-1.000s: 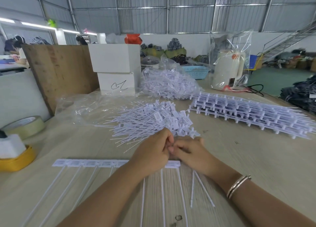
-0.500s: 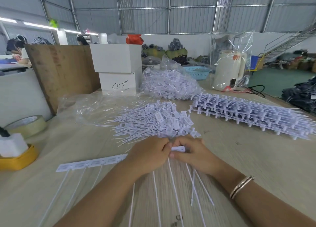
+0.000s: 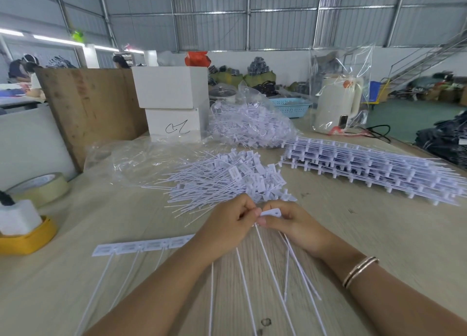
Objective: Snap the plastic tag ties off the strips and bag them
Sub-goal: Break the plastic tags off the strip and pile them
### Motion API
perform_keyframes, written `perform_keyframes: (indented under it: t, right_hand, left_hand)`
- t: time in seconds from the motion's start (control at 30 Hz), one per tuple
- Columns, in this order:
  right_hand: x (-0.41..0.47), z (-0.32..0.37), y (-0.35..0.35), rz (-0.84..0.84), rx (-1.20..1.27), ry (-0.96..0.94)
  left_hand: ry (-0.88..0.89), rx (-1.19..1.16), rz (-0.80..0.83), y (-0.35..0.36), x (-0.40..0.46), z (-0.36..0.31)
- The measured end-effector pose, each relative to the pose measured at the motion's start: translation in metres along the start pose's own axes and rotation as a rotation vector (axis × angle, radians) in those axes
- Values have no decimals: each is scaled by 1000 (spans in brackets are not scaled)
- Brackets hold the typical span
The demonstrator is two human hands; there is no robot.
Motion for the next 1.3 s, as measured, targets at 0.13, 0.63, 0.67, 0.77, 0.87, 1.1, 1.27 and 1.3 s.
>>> perform_keyframes:
  t: [0.13, 0.63, 0.67, 0.77, 0.87, 1.1, 1.27, 1.3]
  right_hand:
    - [1, 2, -3, -31, -29, -59]
    - [3, 16, -4, -85, -10, -238]
    - [3, 18, -4, -88, -24, -253]
    - [4, 23, -7, -130, -73, -304]
    - [5, 25, -10, -172, -97, -317]
    - [5, 28, -12, -222, -9, -304]
    - [4, 27, -12, -223, 84, -309]
    - [4, 27, -11, -219, 103, -305]
  left_hand:
    - [-53, -93, 40, 0, 3, 5]
    - [-9, -389, 122, -5, -4, -9]
    - [-2, -394, 121, -6, -5, -10]
    - [-12, -437, 98, -7, -6, -12]
    - [-29, -468, 77, -7, -6, -12]
    - [-44, -501, 28, -9, -4, -7]
    - [-39, -541, 42, -7, -3, -5]
    - [-39, -538, 48, -6, -3, -5]
Point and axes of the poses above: each hand's wrist, its own x-axis towards the middle knuckle, its own y-axis out of the palm, z = x × y, the point moved 10 cm from there along x, towards the middle knuckle, and after that the axes turned 14 degrees about -y, right-handed, at the moved point
